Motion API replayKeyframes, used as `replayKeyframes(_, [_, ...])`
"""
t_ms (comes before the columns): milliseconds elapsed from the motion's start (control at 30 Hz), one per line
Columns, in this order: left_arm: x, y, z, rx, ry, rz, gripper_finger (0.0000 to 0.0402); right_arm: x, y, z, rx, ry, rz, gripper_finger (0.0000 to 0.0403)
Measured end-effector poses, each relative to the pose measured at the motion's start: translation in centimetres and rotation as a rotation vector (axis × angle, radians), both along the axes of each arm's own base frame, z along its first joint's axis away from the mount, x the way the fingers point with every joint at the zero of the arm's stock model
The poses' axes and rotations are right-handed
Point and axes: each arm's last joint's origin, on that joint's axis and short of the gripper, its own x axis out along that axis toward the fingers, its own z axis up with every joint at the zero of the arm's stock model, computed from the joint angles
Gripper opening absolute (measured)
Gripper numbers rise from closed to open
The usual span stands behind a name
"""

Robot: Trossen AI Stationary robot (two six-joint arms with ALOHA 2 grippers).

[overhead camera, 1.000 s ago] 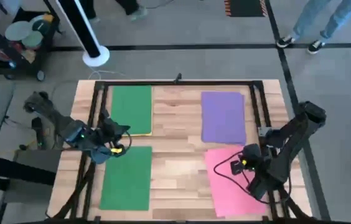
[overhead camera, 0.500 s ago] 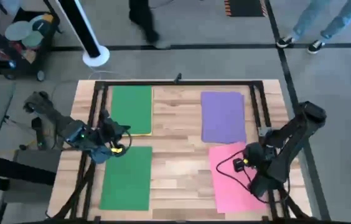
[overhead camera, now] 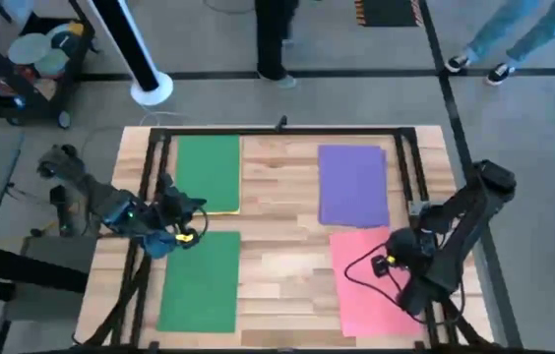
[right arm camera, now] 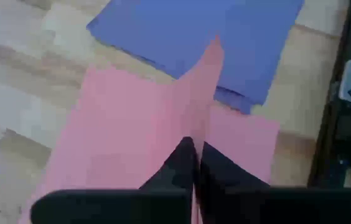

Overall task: Organize paper
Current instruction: Put the pink paper on top of the other pink paper in the bottom right of the table

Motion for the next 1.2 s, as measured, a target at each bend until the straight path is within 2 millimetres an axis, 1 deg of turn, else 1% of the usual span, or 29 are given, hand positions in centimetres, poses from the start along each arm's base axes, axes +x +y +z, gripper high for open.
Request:
replayKeyframes(267, [0.0,0.0,0.0,0.000,0.000,0.000,0.0000,-0.1,0.0,0.0,-0.039,0.068,0.110,0.0000])
replayKeyframes(767, [0.0,0.0,0.0,0.001,0.000,-0.001,0.0000,0.0,-0.1,0.0,-0.091,0.163,0.256,0.0000])
replayKeyframes(1000, [0.2,-0.1,0.1,0.003,-0.009,-0.012,0.0000,1.1,-0.2,-0.1,-0.096,0.150,0.313,0.0000])
replayKeyframes(1200, [0.2,-0.1,0.1,0.003,-0.009,-0.012,0.0000,2.2,-0.6,-0.2,-0.080,0.117,0.294,0.0000])
